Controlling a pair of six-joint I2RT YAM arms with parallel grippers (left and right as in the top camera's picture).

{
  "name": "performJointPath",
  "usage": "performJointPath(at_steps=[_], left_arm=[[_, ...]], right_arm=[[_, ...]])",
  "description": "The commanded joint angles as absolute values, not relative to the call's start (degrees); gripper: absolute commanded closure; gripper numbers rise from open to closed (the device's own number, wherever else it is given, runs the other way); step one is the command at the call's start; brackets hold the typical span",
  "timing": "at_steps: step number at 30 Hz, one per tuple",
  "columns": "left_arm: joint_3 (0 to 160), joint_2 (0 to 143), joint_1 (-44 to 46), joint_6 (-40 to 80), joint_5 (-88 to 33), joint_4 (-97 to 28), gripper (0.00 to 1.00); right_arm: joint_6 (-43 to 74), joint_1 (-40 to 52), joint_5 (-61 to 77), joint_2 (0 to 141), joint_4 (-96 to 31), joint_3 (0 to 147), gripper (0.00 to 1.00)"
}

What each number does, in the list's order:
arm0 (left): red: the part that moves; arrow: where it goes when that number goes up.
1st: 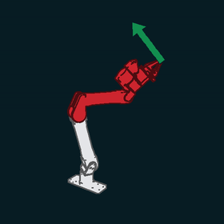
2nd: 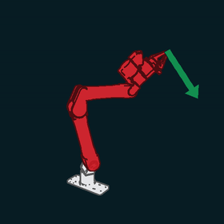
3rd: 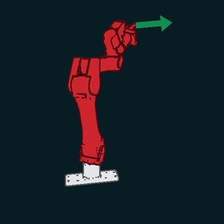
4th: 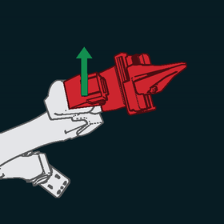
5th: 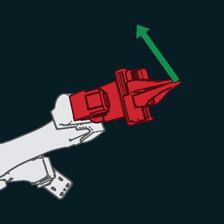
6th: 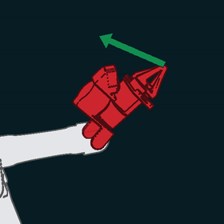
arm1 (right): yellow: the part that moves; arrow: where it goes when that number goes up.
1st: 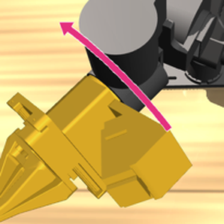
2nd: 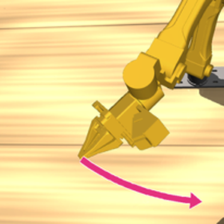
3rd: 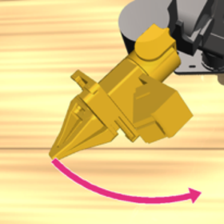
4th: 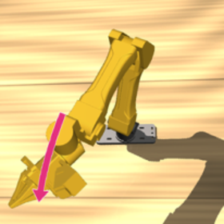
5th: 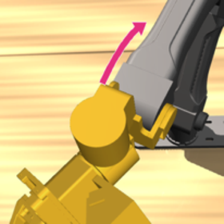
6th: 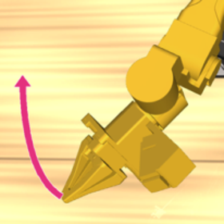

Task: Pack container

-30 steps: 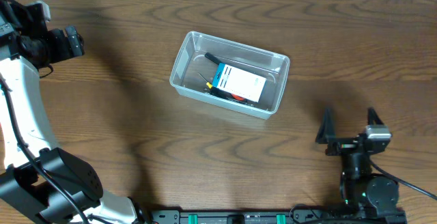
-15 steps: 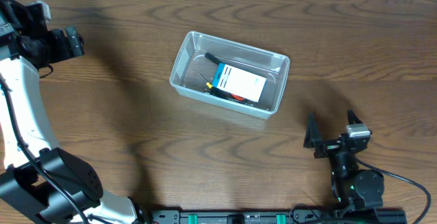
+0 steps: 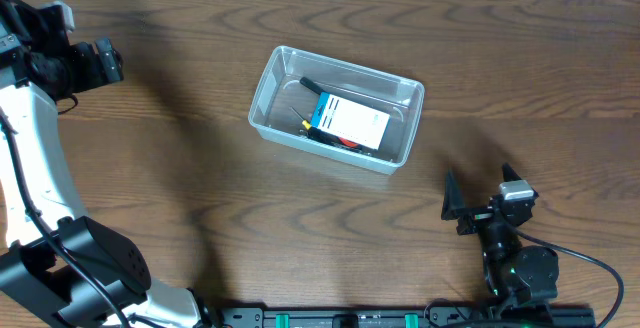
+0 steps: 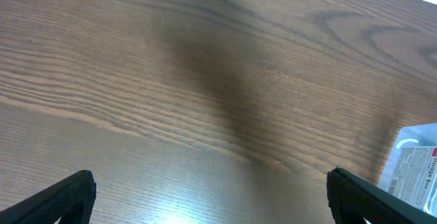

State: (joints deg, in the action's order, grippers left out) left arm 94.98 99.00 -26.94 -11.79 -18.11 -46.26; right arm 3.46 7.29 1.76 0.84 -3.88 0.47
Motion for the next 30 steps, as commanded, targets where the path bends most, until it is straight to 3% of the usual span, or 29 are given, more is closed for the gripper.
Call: performJointPath(at_steps=[1,30], left_arm=[[95.79,99.02,-26.92,-11.46,-18.83,-46.41,0.02],[95.79,99.02,-26.92,-11.46,-18.83,-46.41,0.02]], right_arm=[[2.52,7.49,2.42,0.3,-4.05,0.3,0.01],[2.5,7.49,2.42,0.32,-4.05,0.3,0.01]])
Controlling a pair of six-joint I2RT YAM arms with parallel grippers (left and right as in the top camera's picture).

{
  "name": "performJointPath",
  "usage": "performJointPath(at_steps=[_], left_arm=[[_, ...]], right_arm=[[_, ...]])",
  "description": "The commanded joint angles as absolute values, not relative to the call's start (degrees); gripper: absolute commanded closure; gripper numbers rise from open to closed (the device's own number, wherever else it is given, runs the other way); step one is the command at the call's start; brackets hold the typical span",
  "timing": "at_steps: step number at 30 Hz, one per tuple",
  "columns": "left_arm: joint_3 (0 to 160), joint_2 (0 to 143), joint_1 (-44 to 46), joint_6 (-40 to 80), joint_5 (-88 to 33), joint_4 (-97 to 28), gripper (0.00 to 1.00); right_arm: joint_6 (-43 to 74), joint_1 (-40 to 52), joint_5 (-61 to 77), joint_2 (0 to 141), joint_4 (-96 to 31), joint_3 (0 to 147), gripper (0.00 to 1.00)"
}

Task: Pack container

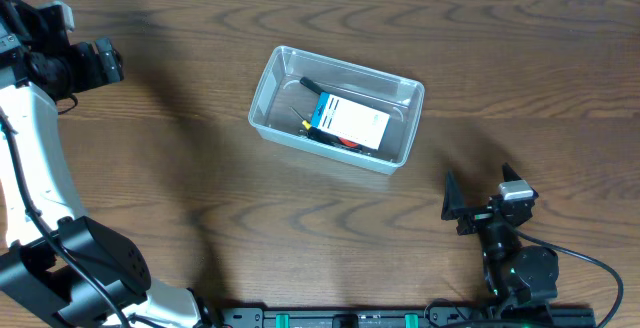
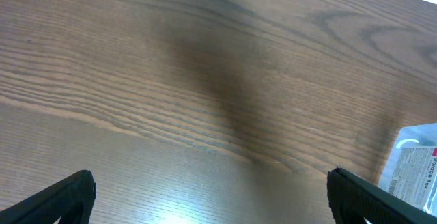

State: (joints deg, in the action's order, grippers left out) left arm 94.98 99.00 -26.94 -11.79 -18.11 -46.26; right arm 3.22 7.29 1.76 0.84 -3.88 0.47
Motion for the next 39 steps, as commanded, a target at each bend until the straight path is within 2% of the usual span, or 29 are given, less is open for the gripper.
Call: performJointPath(at_steps=[1,26,30,37,39], left_arm=[[95.79,99.02,-26.92,-11.46,-18.83,-46.41,0.02],[95.81,99.02,-26.92,-10.55,-18.96,-45.58,0.02],[95.81,99.02,-26.63,-10.02,-26.72,-48.23,0.02],[95.81,99.02,-19.79,-19.97,-29.56,-56.53,0.01],[95.81,99.02,-16.51,-21.47,-29.5,-59.0,0.06]], right_arm=[[2.52,7.49,2.39,0.32,-4.05,0.3,0.01],[2.5,7.49,2.39,0.32,-4.05,0.3,0.01],[2.5,7.49,2.42,0.32,-4.05,0.3,0.01],[2.5,7.49,2.39,0.32,-4.05,0.3,0.01],[2.5,7.49,2.39,0.32,-4.05,0.3,0.01]])
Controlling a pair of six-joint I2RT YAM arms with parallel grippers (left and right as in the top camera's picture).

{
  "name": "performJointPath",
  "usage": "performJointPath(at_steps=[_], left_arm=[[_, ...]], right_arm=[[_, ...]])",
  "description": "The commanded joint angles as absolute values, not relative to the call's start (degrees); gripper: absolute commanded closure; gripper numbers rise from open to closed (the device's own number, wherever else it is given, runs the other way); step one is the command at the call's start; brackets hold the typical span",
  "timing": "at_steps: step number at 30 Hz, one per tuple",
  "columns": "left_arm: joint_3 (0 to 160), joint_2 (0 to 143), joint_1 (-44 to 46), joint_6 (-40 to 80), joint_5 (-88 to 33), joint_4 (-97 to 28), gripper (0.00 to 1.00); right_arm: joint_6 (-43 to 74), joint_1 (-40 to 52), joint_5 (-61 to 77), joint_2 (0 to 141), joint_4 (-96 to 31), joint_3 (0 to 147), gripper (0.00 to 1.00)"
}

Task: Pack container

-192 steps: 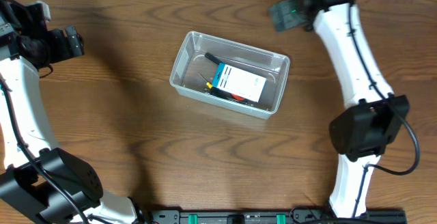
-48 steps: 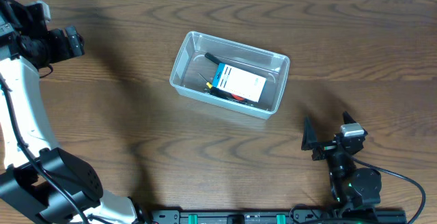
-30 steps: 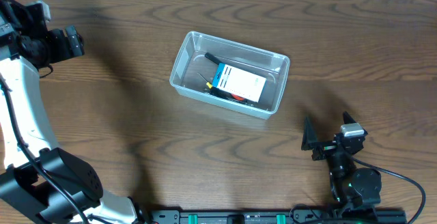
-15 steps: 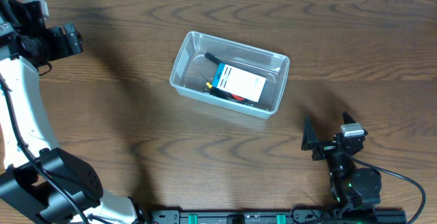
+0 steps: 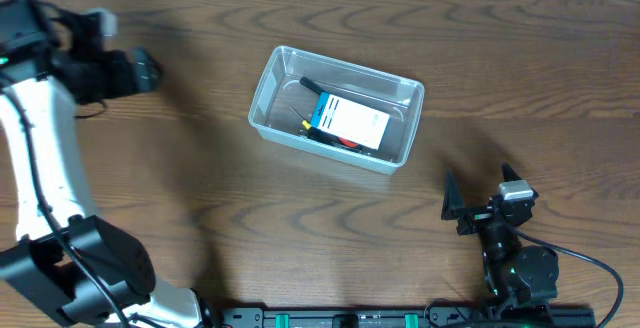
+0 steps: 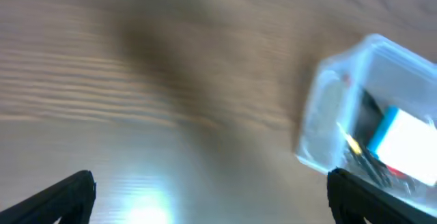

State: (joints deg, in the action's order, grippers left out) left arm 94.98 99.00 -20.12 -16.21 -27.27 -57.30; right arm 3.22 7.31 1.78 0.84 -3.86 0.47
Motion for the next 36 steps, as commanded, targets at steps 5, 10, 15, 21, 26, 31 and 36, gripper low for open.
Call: performJointPath(at_steps=[5,10,15,21,26,31,36], left_arm=[[95.81,99.02,-7.25,-23.99,-27.49,-65.56,0.33],[95.79,99.02,1.89,-23.97,-22.06,-70.19,0.54],[95.68,99.02,9.56,-23.92,-18.7,-71.13,0.73],[93.95,99.02,16.56,-23.88,-18.33,-73.21,0.89],[92.49,99.02,20.56,-20.25,-18.35,-74.78,0.94],[88.73,99.02,25.06,-19.09,-18.39,-73.69,0.94],[83.55,99.02,30.17,-24.49,-18.33,-68.51,0.94]], right_arm=[[2.52,7.49,2.39,0.32,-4.05,0.3,0.01],[2.5,7.49,2.42,0.32,-4.05,0.3,0.01],[2.52,7.49,2.39,0.32,-4.05,0.3,0.01],[2.5,7.49,2.39,0.32,-4.05,0.3,0.01],[2.5,7.49,2.39,0.32,-4.05,0.3,0.01],[2.5,7.49,2.39,0.32,-4.05,0.3,0.01],[2.5,7.49,2.39,0.32,-4.05,0.3,0.01]])
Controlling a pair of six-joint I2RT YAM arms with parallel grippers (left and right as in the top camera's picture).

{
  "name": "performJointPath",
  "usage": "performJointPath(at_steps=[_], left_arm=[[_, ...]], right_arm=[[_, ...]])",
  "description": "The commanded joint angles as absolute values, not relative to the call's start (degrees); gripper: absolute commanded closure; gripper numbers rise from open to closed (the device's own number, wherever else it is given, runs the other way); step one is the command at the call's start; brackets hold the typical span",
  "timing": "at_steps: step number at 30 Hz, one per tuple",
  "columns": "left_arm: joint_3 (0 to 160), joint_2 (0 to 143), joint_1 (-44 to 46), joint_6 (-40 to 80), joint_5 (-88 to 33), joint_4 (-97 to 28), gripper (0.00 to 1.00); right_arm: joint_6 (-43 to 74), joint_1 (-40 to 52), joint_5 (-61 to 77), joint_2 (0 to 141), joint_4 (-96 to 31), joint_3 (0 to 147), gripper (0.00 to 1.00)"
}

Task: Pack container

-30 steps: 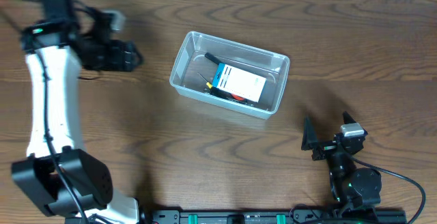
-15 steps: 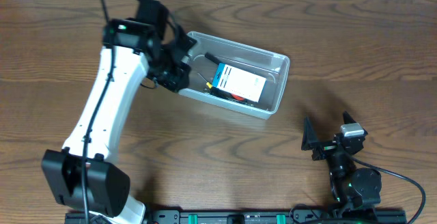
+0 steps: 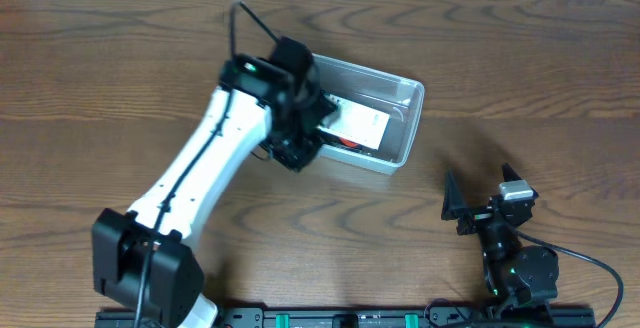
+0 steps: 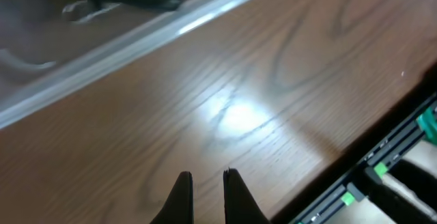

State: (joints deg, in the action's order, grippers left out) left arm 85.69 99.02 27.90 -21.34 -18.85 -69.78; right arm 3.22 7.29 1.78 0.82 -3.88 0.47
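The clear plastic container [image 3: 400, 118] stands at mid table with a white and blue box [image 3: 358, 123] and a black and yellow tool inside. My left arm reaches across the container's left end. Its gripper [image 3: 298, 156] hangs just outside the near wall [image 4: 136, 39], low over bare wood. In the left wrist view the left gripper [image 4: 205, 177] has its fingers drawn close, a thin slit between them and nothing held. My right gripper [image 3: 478, 193] rests at the front right of the table with its fingers apart and holds nothing.
A black rail with green clips [image 4: 382, 169] runs along the table's front edge, close beyond the left gripper. Wood table [image 3: 120, 118] stretches to the left and far side of the container.
My left arm has moved from the far left of the table to the container's near left side. Its fingers, wide apart then, are now drawn together. The right arm has not moved.
My left gripper stayed open at the table's far left corner through the first two moments. Then it was a little nearer the container, still open. Now it is shut beside the container's near wall. The container and its contents have kept their place.
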Motion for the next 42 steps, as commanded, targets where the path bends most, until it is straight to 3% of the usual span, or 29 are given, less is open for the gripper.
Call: performJointPath(at_steps=[1,14,29,42], left_arm=[[82.7,99.02,31.14,-25.41,-18.33,-67.44,0.94],[77.97,99.04,37.08,-31.51,-18.44,-56.8,0.94],[77.95,105.56,37.5,-34.11,-28.27,-52.45,0.94],[77.95,108.36,38.39,-34.89,-27.64,-44.64,0.94]], right_arm=[[2.52,7.49,2.39,0.32,-4.05,0.3,0.01],[2.5,7.49,2.39,0.32,-4.05,0.3,0.01],[2.5,7.49,2.42,0.32,-4.05,0.3,0.01],[2.52,7.49,2.39,0.32,-4.05,0.3,0.01]])
